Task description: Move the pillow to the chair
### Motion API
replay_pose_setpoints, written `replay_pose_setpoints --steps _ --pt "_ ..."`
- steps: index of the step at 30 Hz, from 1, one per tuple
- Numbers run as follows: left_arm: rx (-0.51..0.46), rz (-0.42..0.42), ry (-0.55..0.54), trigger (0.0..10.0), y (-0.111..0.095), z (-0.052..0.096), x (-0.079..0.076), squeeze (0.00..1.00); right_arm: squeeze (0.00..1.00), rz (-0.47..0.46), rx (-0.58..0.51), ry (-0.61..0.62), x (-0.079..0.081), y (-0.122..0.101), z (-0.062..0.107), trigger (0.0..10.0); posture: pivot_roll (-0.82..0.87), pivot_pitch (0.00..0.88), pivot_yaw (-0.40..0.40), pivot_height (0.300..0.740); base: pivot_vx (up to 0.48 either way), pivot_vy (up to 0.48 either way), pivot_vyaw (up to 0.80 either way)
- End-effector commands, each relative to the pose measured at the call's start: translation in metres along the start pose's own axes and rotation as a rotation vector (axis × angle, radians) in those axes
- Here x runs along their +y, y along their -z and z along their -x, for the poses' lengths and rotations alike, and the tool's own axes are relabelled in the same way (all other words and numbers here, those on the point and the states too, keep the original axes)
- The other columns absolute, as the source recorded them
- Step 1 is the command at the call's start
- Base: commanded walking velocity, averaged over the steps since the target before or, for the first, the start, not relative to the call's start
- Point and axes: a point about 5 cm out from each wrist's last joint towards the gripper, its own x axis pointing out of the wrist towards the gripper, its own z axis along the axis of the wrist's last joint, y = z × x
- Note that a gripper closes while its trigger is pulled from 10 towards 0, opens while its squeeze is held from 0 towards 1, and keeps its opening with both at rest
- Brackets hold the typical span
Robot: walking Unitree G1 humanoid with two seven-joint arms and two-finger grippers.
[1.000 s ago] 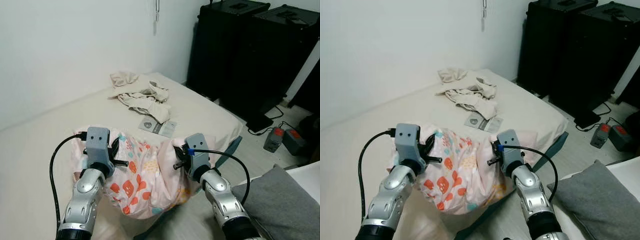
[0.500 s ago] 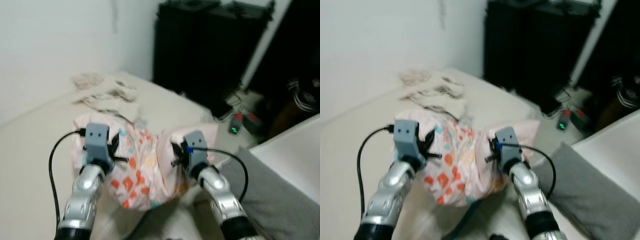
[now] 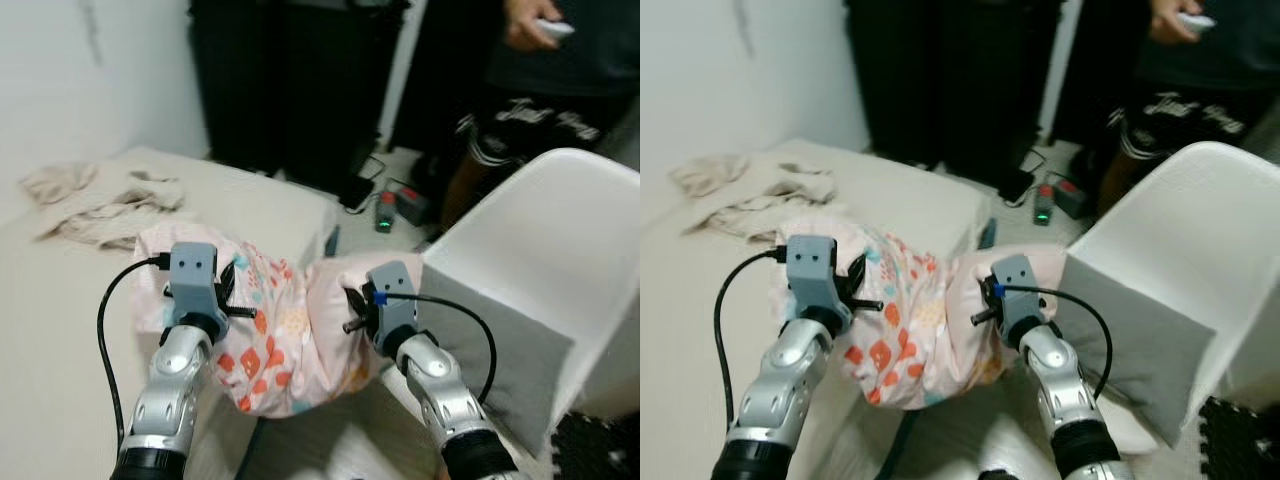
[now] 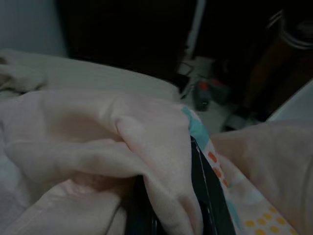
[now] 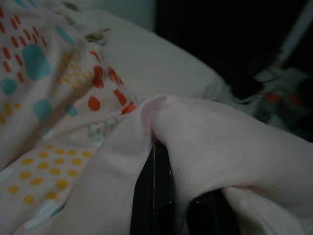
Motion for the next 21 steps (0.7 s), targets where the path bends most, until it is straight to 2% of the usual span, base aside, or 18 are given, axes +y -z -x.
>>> replay_pose_setpoints --steps 1,5,10,21 --pt "-0.023 -0.008 0.011 10.0 -0.003 0.000 -0.004 0.00 0.00 -0.009 -0.042 -0.044 0.009 -0.010 -0.006 10.0 -0.02 0.104 -0.021 0.740 0.000 0.000 -0.80" --pt "-0.002 -0.004 -0.009 10.0 0.000 0.000 -0.002 0.00 0.00 -0.006 -0.039 -0.047 0.010 -0.010 -0.006 10.0 -0.02 0.101 -0.025 0.740 0.000 0.000 -0.80" --pt "0.057 -0.043 -0.058 10.0 0.013 0.001 0.002 0.00 0.00 -0.002 -0.008 -0.030 0.010 -0.004 -0.007 10.0 -0.02 0.093 -0.022 0.740 0.000 0.000 -0.80" --pt "0.079 -0.081 -0.031 10.0 0.014 -0.001 -0.002 0.00 0.00 -0.030 0.013 0.009 0.007 0.004 -0.002 10.0 -0.01 0.089 0.001 0.740 0.000 0.000 -0.80"
